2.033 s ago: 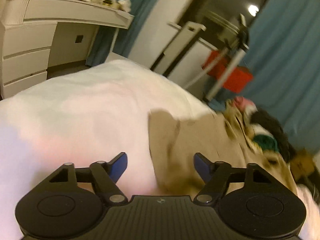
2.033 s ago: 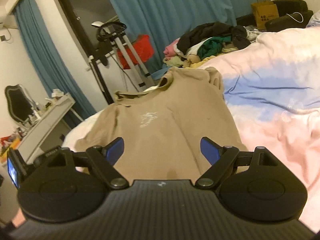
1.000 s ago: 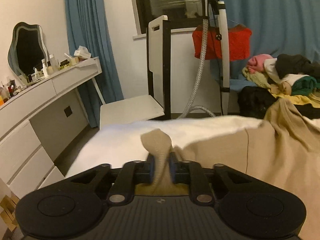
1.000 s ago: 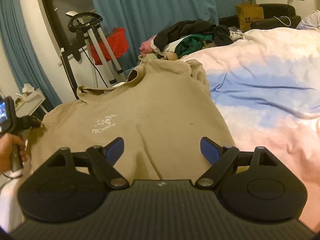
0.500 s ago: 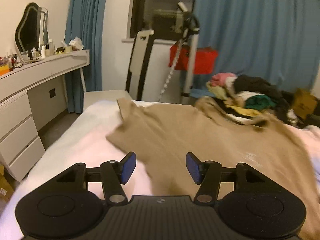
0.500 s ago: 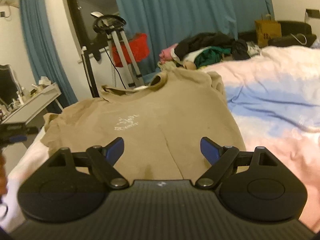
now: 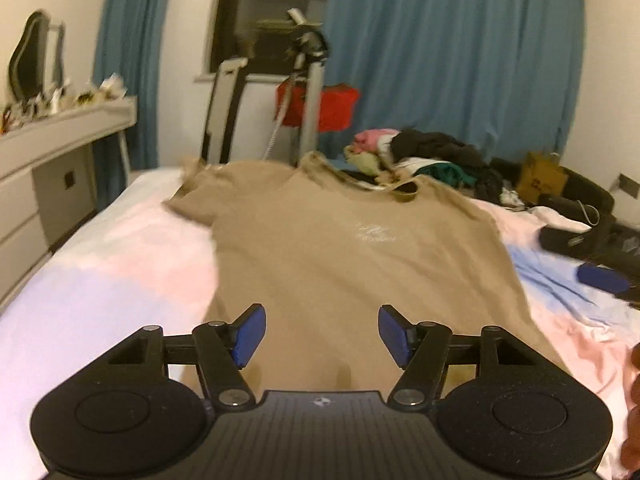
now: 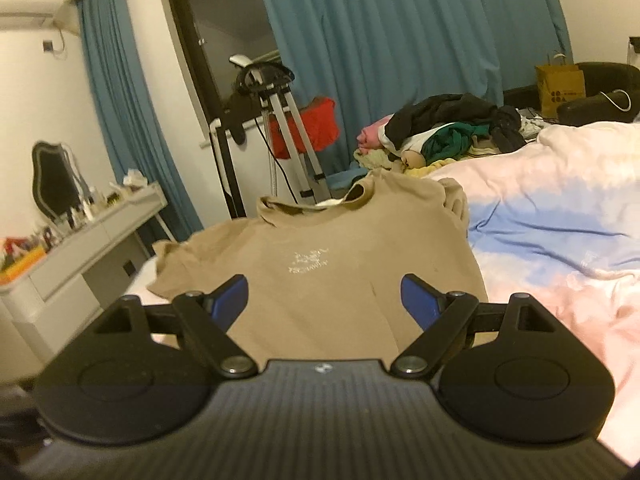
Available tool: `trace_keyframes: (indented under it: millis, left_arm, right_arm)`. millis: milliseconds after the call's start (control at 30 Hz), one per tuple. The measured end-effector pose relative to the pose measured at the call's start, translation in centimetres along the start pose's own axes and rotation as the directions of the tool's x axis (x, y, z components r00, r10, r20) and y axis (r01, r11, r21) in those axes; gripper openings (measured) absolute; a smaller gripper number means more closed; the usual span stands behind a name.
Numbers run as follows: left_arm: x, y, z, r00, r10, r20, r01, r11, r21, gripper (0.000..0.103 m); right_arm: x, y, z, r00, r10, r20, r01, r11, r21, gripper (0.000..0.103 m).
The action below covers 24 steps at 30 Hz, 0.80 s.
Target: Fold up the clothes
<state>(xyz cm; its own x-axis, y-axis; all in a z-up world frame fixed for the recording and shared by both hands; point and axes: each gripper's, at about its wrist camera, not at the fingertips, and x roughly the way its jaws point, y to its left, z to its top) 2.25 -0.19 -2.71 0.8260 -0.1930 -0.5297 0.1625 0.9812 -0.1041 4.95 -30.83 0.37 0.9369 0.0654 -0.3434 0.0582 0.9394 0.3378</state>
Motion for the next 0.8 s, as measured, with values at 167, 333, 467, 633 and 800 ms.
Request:
trace_keyframes:
  millis: [167,333,467,633,800]
  left_arm:
    - [0.6,4.3,-2.0,0.988,0.046,-0.144,-0.056,0.996,-0.064,0.067]
    - [0.6,5.9,-4.0,0.971,0.090,-0.219,-0.115,0.988,-0.106,0.063]
    - [1.6,5.9,-4.8,0.960,0.116,-0.257,-0.139,0.987,-0.074,0.048]
    - [1.1,6.1,-5.3,0.966,0.080,-0.247,-0.104,0.991,-0.086,0.006]
    - [-0.4,8.1,-4.7,0.977,0.010,-0.215,-0.061,0.971,-0.230,0.001]
  right_arm:
    - [-0.5,-0.8,0.2,0.999,-0.031,-0.016,0.031,0.999,0.020,0.085]
    - [0.1,-1.3,-0.1,0.998,-0.048,-0.045,0.050,0.998,0.042,0.085]
    - [0.6,-1.8,-0.5,0.996,-0.066,-0.064,0.069,0.997,0.042,0.085]
    - [0.8,-3.1,-0.5,0.993,-0.085,-0.085,0.093,0.991,0.093,0.085]
    - [0.4,-3.5,-0.3,0.993,-0.085,-0.086,0.095,0.988,0.124,0.085]
